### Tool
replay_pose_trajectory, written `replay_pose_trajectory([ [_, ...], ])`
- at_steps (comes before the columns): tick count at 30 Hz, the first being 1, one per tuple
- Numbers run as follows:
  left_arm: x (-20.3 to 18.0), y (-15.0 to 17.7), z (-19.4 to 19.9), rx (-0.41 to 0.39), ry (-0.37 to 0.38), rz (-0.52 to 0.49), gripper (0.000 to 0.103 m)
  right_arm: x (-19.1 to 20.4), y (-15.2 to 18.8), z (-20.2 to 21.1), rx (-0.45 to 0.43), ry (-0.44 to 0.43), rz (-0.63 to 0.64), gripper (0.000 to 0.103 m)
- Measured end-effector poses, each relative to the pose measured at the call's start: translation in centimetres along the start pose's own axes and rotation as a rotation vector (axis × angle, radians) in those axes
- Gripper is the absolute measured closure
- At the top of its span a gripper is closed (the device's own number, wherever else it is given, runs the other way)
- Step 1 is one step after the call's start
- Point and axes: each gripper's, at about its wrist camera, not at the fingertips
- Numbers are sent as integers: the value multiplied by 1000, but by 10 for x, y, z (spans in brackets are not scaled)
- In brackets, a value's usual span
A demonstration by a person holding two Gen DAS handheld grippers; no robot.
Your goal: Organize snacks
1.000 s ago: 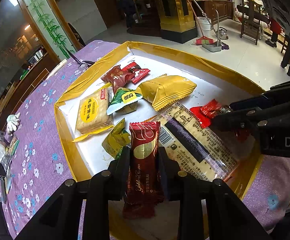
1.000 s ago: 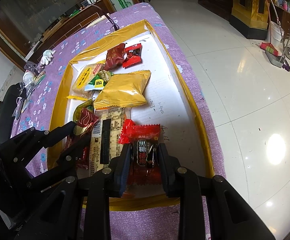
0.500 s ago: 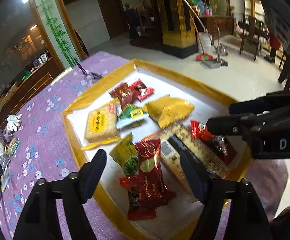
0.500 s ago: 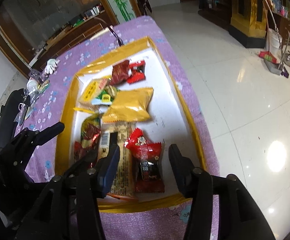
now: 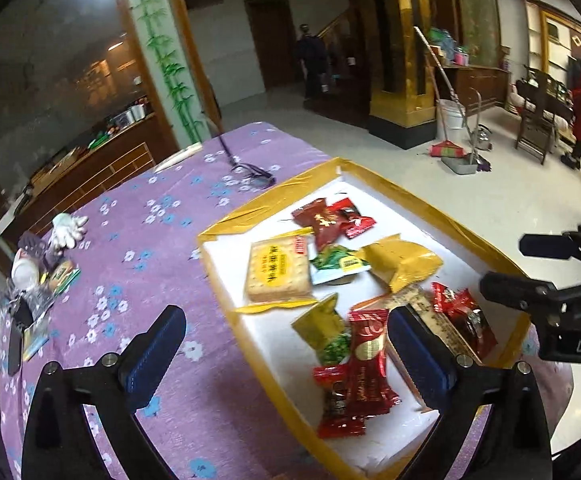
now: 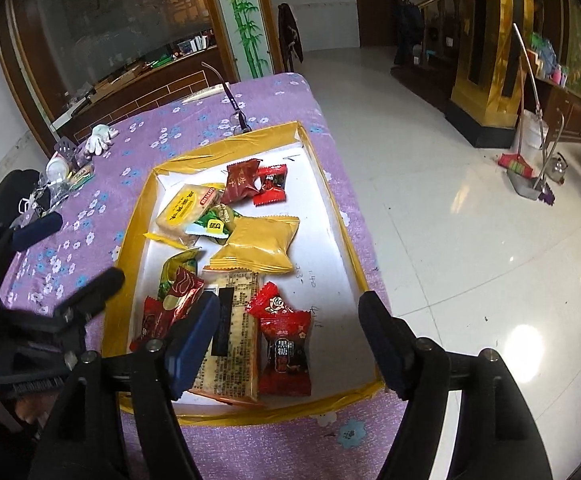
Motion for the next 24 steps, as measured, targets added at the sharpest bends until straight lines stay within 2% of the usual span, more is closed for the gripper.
replay_pose_trajectory([
  [6, 5, -3, 5, 11, -89, -27, 1, -3, 1, 3, -10, 19, -12, 31],
  [11, -5, -11, 8, 79, -76, -91, 1, -4, 3, 7, -10, 28, -24, 31],
  [15, -4, -15, 14, 95, -74, -81, 1, -4, 3, 10, -18, 35, -20, 31],
  [19, -7, -14, 17, 88, -130, -94, 1, -3, 2, 12, -24, 36, -18, 31],
  [24, -9, -13, 19, 87, -139, -112, 1, -1, 1, 12, -23, 31, -9, 31],
])
Point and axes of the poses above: each gripper's, at about its wrist camera, not at the fingertips, and z roughly against the way its jaws point, x to its left, y to its underside, and after that the axes turned 1 degree about -z, right-handed
